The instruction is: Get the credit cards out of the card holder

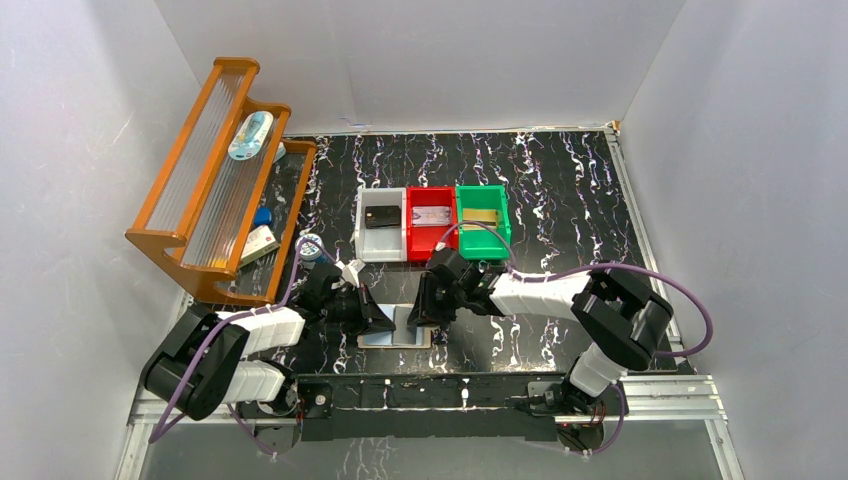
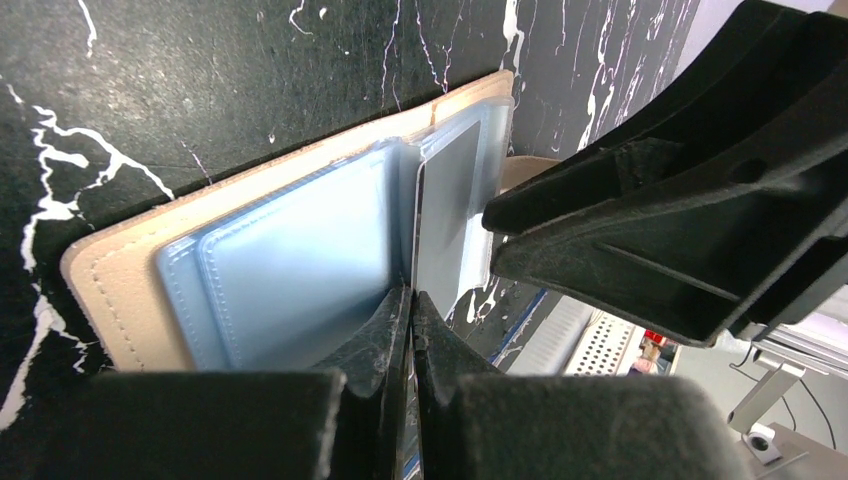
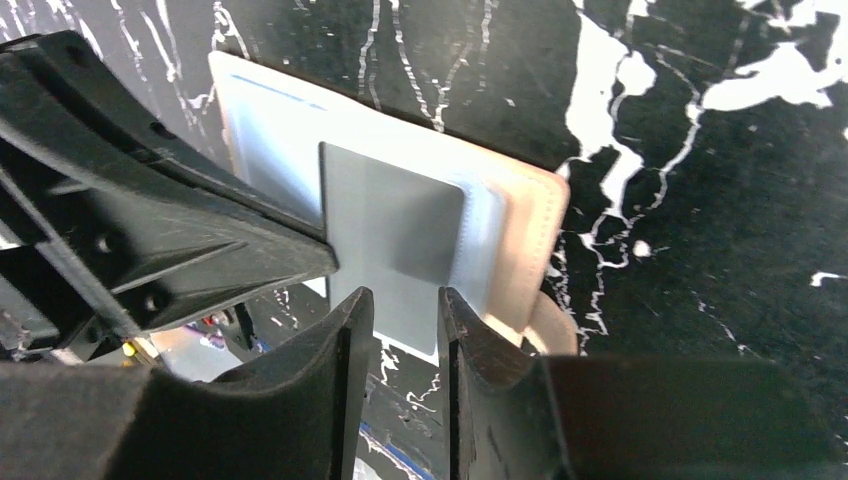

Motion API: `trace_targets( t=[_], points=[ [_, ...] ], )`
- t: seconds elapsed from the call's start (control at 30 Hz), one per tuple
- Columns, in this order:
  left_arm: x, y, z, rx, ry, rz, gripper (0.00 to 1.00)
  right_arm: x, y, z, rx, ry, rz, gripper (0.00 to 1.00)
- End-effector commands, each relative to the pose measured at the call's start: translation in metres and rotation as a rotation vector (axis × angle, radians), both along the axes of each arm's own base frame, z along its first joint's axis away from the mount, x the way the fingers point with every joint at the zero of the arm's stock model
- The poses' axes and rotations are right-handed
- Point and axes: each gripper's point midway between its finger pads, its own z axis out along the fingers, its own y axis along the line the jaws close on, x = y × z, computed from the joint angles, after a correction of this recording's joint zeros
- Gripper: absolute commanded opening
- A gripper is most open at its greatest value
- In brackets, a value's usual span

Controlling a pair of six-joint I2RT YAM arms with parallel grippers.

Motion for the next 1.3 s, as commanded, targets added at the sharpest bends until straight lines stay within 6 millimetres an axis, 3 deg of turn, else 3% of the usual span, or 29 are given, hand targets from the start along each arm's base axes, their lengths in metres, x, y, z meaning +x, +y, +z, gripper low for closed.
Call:
trace_targets(
  t=[0.0, 0.1, 0.2, 0.33, 0.47, 0.67, 1.1, 1.27],
  points=[
    [0.004, -0.006, 0.012, -0.029, -0.036, -0.028, 0.01, 0.011, 0.023, 0.041, 0.115, -0.077, 0.046, 0.39],
    [0.004, -0.006, 0.012, -0.024, -0.036, -0.028, 0.01, 0.011, 0.025, 0.033, 0.103, -0.065, 0.046, 0.4],
    [0.004, -0.005, 0.011, -0.021, -0.037, -0.029, 0.01, 0.003, 0.02, 0.011, 0.064, 0.002, 0.043, 0.41],
    [0.005, -0.006, 0.014, -0.026, -0.046, -0.028, 0.05, -0.007, 0.002, -0.019, -0.022, 0.083, -0.006, 0.4],
    [0.007, -0.01, 0.021, -0.07, -0.063, -0.018, 0.13, -0.01, -0.012, -0.03, -0.067, 0.091, -0.048, 0.39],
    [0.011, -0.018, 0.032, -0.163, -0.067, 0.007, 0.16, -0.011, -0.014, -0.035, -0.081, 0.1, -0.051, 0.37],
    [0.015, -0.013, 0.033, -0.18, -0.079, 0.095, 0.0, -0.012, -0.024, -0.042, -0.106, 0.11, -0.077, 0.35],
    [0.014, -0.013, 0.034, -0.183, -0.083, 0.094, 0.0, -0.012, -0.025, -0.044, -0.112, 0.113, -0.074, 0.35]
  ],
)
